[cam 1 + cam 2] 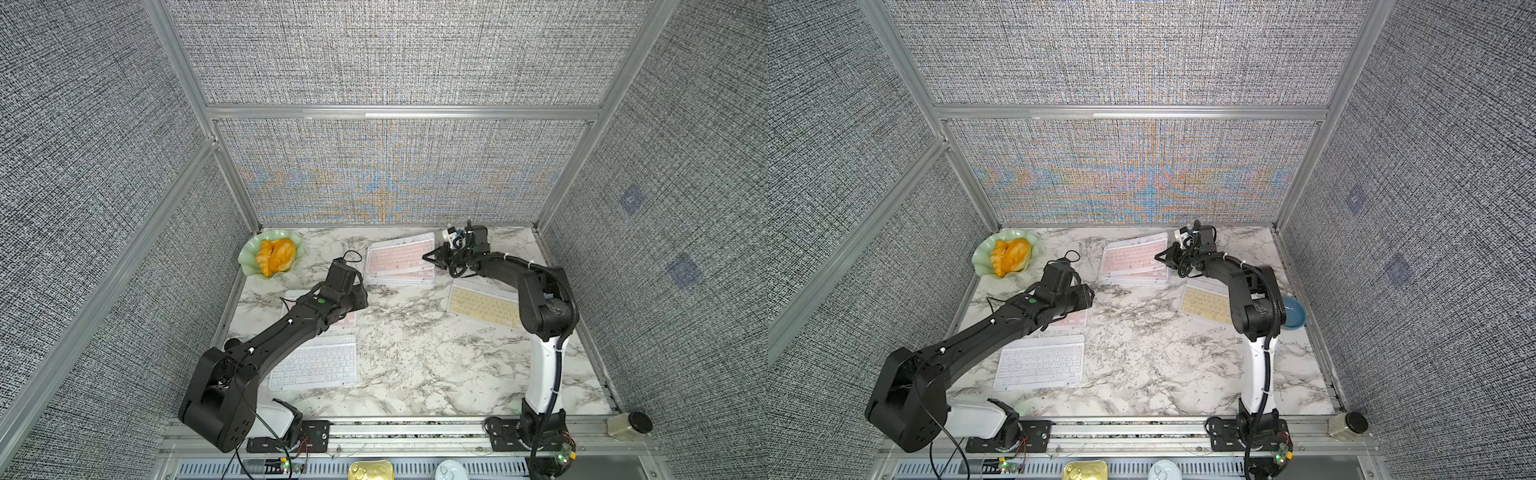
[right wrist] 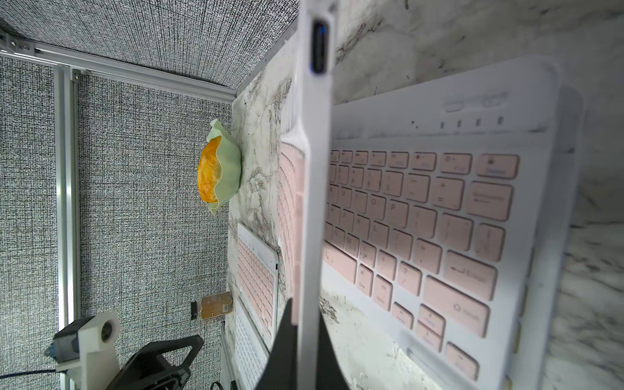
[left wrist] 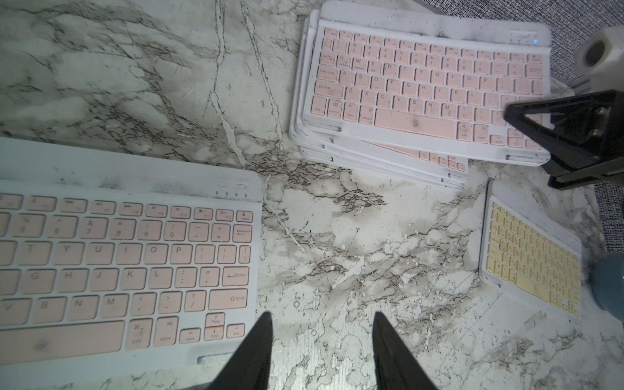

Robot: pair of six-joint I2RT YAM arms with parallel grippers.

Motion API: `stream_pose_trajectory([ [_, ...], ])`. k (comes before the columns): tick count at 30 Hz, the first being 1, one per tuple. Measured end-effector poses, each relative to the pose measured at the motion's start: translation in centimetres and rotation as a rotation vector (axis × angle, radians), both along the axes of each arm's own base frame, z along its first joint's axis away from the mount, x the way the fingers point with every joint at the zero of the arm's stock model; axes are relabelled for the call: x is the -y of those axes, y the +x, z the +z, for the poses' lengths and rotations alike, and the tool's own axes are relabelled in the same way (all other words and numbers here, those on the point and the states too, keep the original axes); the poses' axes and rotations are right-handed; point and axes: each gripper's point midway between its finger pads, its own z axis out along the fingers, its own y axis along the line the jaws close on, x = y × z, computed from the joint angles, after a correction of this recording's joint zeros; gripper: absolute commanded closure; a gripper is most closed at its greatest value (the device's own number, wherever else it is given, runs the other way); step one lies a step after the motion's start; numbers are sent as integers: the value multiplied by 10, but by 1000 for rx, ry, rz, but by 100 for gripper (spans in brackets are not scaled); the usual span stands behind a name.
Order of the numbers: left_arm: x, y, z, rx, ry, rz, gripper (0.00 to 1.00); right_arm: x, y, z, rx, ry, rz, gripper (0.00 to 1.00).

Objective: Stack the numeric keypads
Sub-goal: Place the numeric keypad at the numeric keypad.

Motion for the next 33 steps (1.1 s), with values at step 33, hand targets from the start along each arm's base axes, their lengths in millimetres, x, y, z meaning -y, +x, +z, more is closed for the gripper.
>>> stream_pose_trajectory([
  [33, 4, -2, -7, -18, -3, -25, 51, 21, 7, -45, -86, -66, -55, 71],
])
